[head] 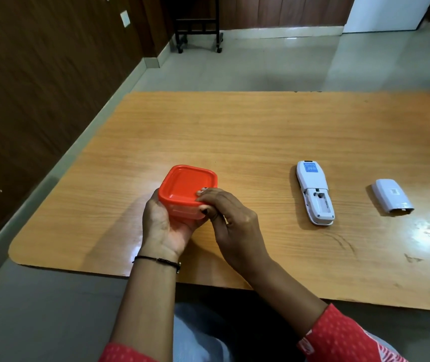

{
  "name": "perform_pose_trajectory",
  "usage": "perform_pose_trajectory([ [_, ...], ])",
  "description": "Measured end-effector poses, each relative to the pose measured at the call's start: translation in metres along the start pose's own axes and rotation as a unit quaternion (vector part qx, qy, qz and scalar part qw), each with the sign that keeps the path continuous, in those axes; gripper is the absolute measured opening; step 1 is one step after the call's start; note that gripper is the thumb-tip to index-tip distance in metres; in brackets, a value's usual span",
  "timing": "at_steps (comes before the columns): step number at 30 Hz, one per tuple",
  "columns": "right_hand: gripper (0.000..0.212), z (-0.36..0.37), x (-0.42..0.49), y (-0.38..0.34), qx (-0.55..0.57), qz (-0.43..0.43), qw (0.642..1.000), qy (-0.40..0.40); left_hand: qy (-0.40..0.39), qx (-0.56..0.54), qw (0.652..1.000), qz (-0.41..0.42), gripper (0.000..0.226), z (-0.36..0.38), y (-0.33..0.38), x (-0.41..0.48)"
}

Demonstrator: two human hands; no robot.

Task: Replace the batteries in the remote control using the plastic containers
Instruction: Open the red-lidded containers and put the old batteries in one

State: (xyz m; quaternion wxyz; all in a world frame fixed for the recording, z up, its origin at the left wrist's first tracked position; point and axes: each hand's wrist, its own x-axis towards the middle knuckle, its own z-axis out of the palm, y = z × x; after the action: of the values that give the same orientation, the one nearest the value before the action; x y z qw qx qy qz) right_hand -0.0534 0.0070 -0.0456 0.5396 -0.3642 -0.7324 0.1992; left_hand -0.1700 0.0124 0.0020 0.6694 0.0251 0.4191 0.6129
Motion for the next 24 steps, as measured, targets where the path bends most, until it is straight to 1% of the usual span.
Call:
perform_pose_trajectory([
  [5,0.023,-0.001,0.005,0.002,0.004,0.034,0.999,0.006,0.018,-0.002,1.0,0.017,0.035,0.001,-0.006,0.001],
  [7,0.023,-0.003,0.007,0.003,-0.005,0.023,1.0,-0.005,0.009,-0.022,1.0,0.008,0.042,0.0,-0.009,0.002],
  [10,0.022,-0.006,0.008,0.001,-0.022,0.011,1.0,-0.003,-0.011,-0.042,0.999,-0.008,0.06,0.0,-0.011,0.002],
  [12,0.02,-0.008,0.01,0.001,-0.018,0.017,1.0,0.005,-0.015,-0.045,0.999,-0.018,0.063,0.002,-0.013,0.003],
  [15,0.016,-0.01,0.015,0.003,-0.005,0.042,0.999,0.018,-0.012,-0.078,0.997,-0.015,0.055,0.006,-0.014,0.006],
  [19,0.015,-0.005,0.023,0.001,0.013,0.07,0.997,0.042,-0.006,-0.082,0.996,0.016,0.03,0.008,-0.012,0.009],
  [24,0.015,0.003,0.029,-0.003,0.033,0.113,0.991,0.069,-0.002,-0.065,0.997,0.033,0.02,0.003,-0.009,0.008],
])
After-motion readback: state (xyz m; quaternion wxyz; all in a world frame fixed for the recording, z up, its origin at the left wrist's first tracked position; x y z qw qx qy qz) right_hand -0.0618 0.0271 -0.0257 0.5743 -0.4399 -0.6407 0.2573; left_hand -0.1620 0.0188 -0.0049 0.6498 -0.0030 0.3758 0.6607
